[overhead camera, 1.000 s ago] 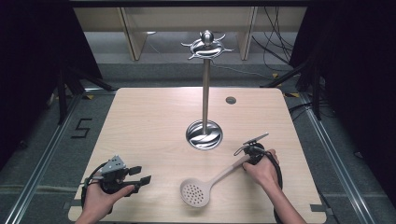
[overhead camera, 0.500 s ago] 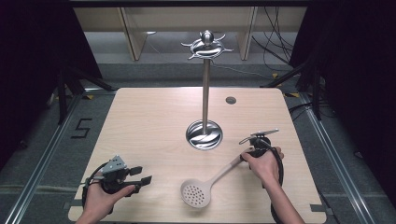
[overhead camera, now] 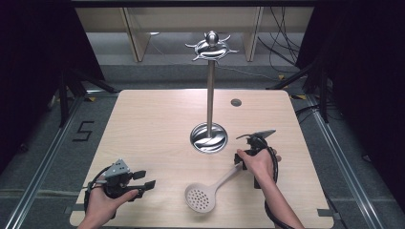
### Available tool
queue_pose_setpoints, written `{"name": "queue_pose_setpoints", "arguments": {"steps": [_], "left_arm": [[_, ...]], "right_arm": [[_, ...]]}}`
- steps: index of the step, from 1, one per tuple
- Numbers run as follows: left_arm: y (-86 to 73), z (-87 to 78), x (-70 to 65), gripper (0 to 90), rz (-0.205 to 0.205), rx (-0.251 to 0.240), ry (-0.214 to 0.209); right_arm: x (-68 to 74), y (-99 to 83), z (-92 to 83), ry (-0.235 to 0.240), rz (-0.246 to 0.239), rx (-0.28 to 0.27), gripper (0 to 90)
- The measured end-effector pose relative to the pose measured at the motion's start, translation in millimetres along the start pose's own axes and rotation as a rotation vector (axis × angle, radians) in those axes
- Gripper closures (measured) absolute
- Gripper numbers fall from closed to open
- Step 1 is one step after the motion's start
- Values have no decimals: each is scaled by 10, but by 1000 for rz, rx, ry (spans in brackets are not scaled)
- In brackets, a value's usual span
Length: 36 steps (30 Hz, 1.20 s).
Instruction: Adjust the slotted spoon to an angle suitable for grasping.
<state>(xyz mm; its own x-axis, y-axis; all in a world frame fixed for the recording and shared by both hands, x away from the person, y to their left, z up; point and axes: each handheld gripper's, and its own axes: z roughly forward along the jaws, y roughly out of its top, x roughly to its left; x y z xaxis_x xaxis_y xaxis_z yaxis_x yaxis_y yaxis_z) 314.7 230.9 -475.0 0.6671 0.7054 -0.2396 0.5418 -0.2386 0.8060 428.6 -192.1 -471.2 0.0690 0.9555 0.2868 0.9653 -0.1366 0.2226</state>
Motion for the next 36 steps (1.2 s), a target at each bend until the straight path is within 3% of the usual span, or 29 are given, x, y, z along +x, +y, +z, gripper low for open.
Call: {"name": "queue_pose_setpoints", "arguments": {"steps": [1,2,4,5,6,7,9,10,13,15,16,17,22,26,29,30,32,33,36], "left_arm": [[0,0,0,390,0,0,0],[-3,3,-7,390,-6,4,6],[-2,3,-3,390,5,3,3],[-3,4,-5,389,6,3,3],[-3,4,-5,389,6,3,3],[-3,3,-2,388,6,4,-6],[-1,-1,-3,387,7,8,-8],[-4,-3,-6,386,10,3,-9],[-3,-8,-9,386,8,8,-7],[-5,-16,-11,386,8,11,3],[-13,-5,-9,386,3,-7,-7],[-16,-6,-9,386,1,-11,-8],[-20,-23,-2,386,7,0,-9],[-19,-29,-8,386,-2,6,-8],[-30,-22,-4,386,-3,-9,-8],[-29,-28,2,386,1,1,-5],[-31,-24,1,386,-2,-6,-7],[-31,-24,1,387,-3,-6,-6],[-31,-25,2,387,2,-1,-4]], "right_arm": [[-19,1,3,-18,-25,24,297],[-85,-13,42,-46,-122,2,297],[-74,-1,56,-32,-103,-13,297],[-28,25,69,-30,-39,-16,296],[-28,25,69,-30,-39,-16,296],[-132,1,102,-62,-224,-21,296],[-123,6,102,-59,-218,-19,297],[-112,11,109,-84,-238,-11,297],[-74,19,108,-89,-221,-7,303],[-59,27,101,-108,-239,11,317],[6,17,88,-118,-171,41,330],[54,18,90,-119,-146,46,333],[64,29,89,-129,-165,56,347],[79,32,92,-117,-185,54,394],[127,41,92,-95,-140,55,426],[94,38,95,-109,-201,56,442],[123,49,89,-92,-168,62,472],[102,52,87,-98,-211,71,506],[102,54,86,-96,-231,77,562]]}}
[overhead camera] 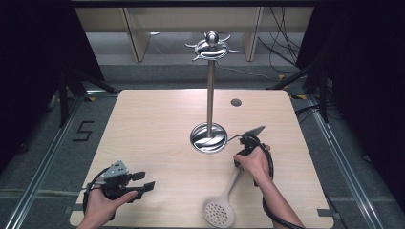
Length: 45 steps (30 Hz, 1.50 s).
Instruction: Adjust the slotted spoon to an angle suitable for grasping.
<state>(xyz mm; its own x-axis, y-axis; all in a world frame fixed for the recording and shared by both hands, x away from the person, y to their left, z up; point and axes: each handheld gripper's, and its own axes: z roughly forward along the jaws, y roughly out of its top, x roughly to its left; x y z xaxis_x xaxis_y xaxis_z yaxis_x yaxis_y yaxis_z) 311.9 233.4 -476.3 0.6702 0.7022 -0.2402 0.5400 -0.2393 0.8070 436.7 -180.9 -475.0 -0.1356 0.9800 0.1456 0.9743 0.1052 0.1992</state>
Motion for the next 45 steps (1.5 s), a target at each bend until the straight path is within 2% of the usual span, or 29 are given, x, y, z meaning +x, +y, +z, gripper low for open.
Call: {"name": "queue_pose_setpoints", "arguments": {"steps": [4,5,6,7,8,10,11,12,13,14,15,16,17,19,20,21,22,23,24,26,27,28,32,33,34,38,39,44,45], "left_arm": [[-3,2,-8,387,-18,0,6],[-2,1,-2,387,-7,-2,4],[-2,1,1,387,-9,0,-2],[-2,1,1,387,-9,0,-2],[-2,1,0,388,-9,-1,-2],[-2,1,0,387,-9,-1,-3],[-3,3,-1,388,-10,-1,-5],[-3,4,-1,388,-11,-1,-5],[-3,4,-1,387,-11,-1,-5],[-3,4,-1,387,-11,0,-6],[-3,5,-2,388,-11,-1,-6],[-3,3,1,388,-7,4,-5],[-3,4,1,388,-7,4,-6],[-2,4,0,388,-7,3,-6],[-2,4,0,387,-7,3,-6],[-2,5,-1,387,-7,3,-7],[-2,6,-1,388,-7,3,-7],[-2,5,-3,388,-7,3,-5],[-4,3,-5,387,-9,1,-4],[-5,4,-4,387,-11,0,-8],[-6,7,-3,388,-14,2,-11],[-6,11,-2,388,-14,1,-11],[-3,10,-4,387,-10,3,-12],[-3,8,-8,387,-10,2,-8],[-5,7,-9,388,-10,2,-8],[-7,13,-2,387,-12,0,-13],[-7,15,-1,387,-14,0,-13],[-5,20,-4,387,-10,1,-13],[0,17,-7,387,-13,8,-12]], "right_arm": [[11,2,-1,8,-20,10,609],[12,2,-2,13,-26,14,622],[67,16,-15,36,39,32,646],[67,16,-15,36,39,32,646],[84,7,15,44,31,6,666],[81,12,-1,42,24,25,676],[76,14,6,54,-8,25,700],[95,13,-5,55,13,40,706],[70,11,16,54,-42,1,713],[70,11,16,54,-42,1,713],[119,13,-21,58,21,46,718],[100,9,-26,44,-41,11,721],[120,7,-55,51,-11,32,721],[94,6,-78,50,-65,8,722],[94,6,-78,50,-65,8,722],[137,-5,-103,59,-15,24,722],[86,-4,-121,45,-120,-21,722],[86,-4,-121,45,-120,-21,722],[146,-40,-172,69,-64,-13,722],[163,-51,-213,81,-50,13,722],[188,-73,-240,109,-26,25,721],[160,-115,-281,123,-65,-17,720],[193,-173,-346,152,-40,-30,721],[124,-173,-348,134,-130,-79,721],[110,-197,-390,136,-147,-115,721],[112,-245,-480,160,-137,-130,722],[79,-272,-512,167,-176,-178,722],[27,-337,-583,194,-228,-261,722],[29,-364,-619,209,-225,-258,722]]}}
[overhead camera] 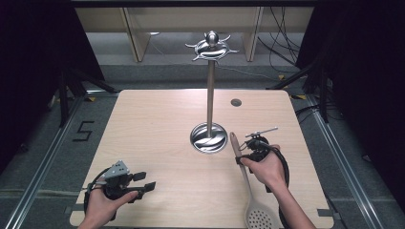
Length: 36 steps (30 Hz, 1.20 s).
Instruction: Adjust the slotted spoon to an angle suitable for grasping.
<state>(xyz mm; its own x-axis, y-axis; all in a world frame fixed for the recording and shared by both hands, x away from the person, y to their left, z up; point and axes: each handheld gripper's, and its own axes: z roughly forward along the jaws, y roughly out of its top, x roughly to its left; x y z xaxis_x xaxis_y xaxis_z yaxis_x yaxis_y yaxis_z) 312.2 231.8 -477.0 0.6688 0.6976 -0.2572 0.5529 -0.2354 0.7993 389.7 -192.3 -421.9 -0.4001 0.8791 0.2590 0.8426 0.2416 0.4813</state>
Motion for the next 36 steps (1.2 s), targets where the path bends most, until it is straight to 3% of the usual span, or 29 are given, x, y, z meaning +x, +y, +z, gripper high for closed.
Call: {"name": "queue_pose_setpoints", "arguments": {"steps": [6,14,17,18,19,21,22,23,28,30,34,35,36], "left_arm": [[1,-1,0,387,1,2,1],[-4,-2,4,387,5,-7,1],[3,-8,-4,387,6,-3,5],[3,-8,-4,387,6,-3,5],[-2,-6,0,387,9,-10,5],[-2,-7,0,387,7,-9,6],[-2,-7,1,387,8,-9,7],[-2,-7,0,387,9,-9,7],[3,-2,-8,387,5,-10,3],[3,-2,-7,388,5,-9,3],[7,-1,-9,387,5,-8,5],[7,-1,-8,388,7,-12,2],[7,-1,-8,388,7,-12,2]], "right_arm": [[24,-47,-83,10,-49,-47,723],[67,-96,-169,20,-68,-86,723],[73,-137,-212,35,-104,-142,723],[87,-151,-227,45,-94,-140,723],[76,-162,-222,39,-122,-170,722],[89,-174,-226,49,-113,-182,722],[86,-183,-225,49,-136,-204,722],[117,-202,-247,55,-115,-211,722],[108,-197,-288,42,-166,-276,722],[123,-203,-300,36,-152,-274,722],[111,-209,-306,36,-173,-306,722],[132,-218,-299,54,-150,-308,722],[110,-211,-292,56,-193,-323,722]]}}
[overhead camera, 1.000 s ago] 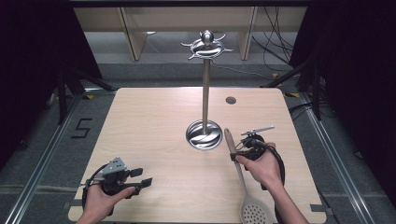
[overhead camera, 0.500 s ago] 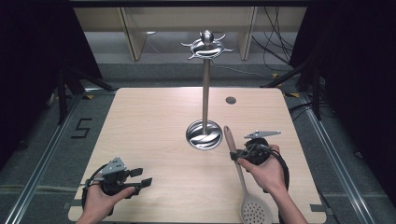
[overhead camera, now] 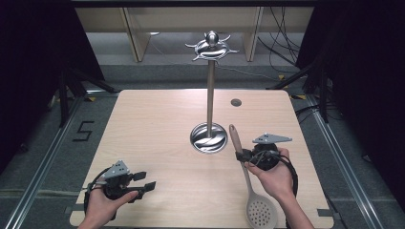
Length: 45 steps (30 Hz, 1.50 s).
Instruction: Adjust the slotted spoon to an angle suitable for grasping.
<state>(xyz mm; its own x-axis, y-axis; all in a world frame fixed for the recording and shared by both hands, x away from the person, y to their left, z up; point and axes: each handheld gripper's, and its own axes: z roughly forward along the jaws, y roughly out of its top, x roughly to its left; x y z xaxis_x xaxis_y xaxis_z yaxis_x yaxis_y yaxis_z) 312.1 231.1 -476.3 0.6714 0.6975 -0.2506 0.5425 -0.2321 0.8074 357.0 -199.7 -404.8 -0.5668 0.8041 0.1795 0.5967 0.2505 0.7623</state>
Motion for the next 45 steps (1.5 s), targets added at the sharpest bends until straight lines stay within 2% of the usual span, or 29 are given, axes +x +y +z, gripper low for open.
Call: {"name": "queue_pose_setpoints", "arguments": {"steps": [2,3,4,5,7,10,11,15,16,17,18,20,21,22,23,25,27,28,29,30,32,35,36,38,39,40,42,45], "left_arm": [[5,-3,-4,388,1,1,-3],[6,-2,-4,388,2,1,-3],[0,5,-3,388,2,-8,-5],[-1,0,0,388,5,1,2],[1,1,-2,388,1,0,1],[2,-1,-3,388,-2,-3,3],[2,-1,-1,388,-1,-2,3],[2,-2,0,388,-2,-3,3],[2,-2,0,388,-2,-5,3],[1,2,-3,388,-6,-9,0],[2,-2,1,388,-2,-5,0],[3,-2,1,388,-2,-5,-1],[2,-1,-1,388,-2,-6,2],[2,-1,-1,388,-2,-6,2],[2,-1,-1,388,-2,-5,1],[2,1,-3,388,-6,-9,0],[3,-2,1,388,-1,-5,1],[3,-1,1,388,-2,-7,0],[4,-2,3,388,-2,-5,0],[5,-2,3,388,-4,-7,-1],[9,2,5,388,-2,-9,-8],[7,15,6,388,-5,-13,-12],[15,15,20,388,3,3,-11],[15,24,14,388,-5,-4,-6],[13,28,15,388,-5,-12,-6],[13,28,15,388,-5,-12,-6],[17,24,16,388,-10,-10,-6],[14,27,18,388,-18,-9,-3]], "right_arm": [[0,1,-22,-18,-12,-1,722],[12,-2,-13,-5,-4,-14,722],[8,1,-22,-17,-20,-15,722],[31,0,-16,-1,-2,-22,722],[42,0,-21,-1,3,-26,722],[28,16,-35,1,-34,-58,723],[47,19,-44,7,-17,-52,722],[28,17,-54,3,-38,-81,722],[36,11,-52,20,-30,-79,722],[44,1,-50,8,-35,-106,722],[23,2,-51,-1,-71,-109,722],[35,5,-62,6,-65,-115,722],[26,9,-61,-1,-91,-130,722],[26,9,-61,-1,-91,-130,722],[50,5,-63,27,-63,-129,722],[35,4,-53,9,-98,-162,722],[46,-2,-48,18,-83,-169,722],[32,3,-50,23,-102,-174,722],[38,0,-54,38,-86,-177,722],[35,-1,-69,30,-89,-178,722],[-5,-5,-67,54,-109,-218,722],[-18,-12,-90,49,-90,-213,722],[-28,-15,-104,53,-89,-233,722],[-33,-12,-110,55,-87,-243,722],[-51,-7,-116,48,-110,-255,722],[-51,-7,-116,48,-110,-255,722],[-37,-13,-133,66,-75,-253,722],[-42,-12,-142,57,-75,-259,722]]}}
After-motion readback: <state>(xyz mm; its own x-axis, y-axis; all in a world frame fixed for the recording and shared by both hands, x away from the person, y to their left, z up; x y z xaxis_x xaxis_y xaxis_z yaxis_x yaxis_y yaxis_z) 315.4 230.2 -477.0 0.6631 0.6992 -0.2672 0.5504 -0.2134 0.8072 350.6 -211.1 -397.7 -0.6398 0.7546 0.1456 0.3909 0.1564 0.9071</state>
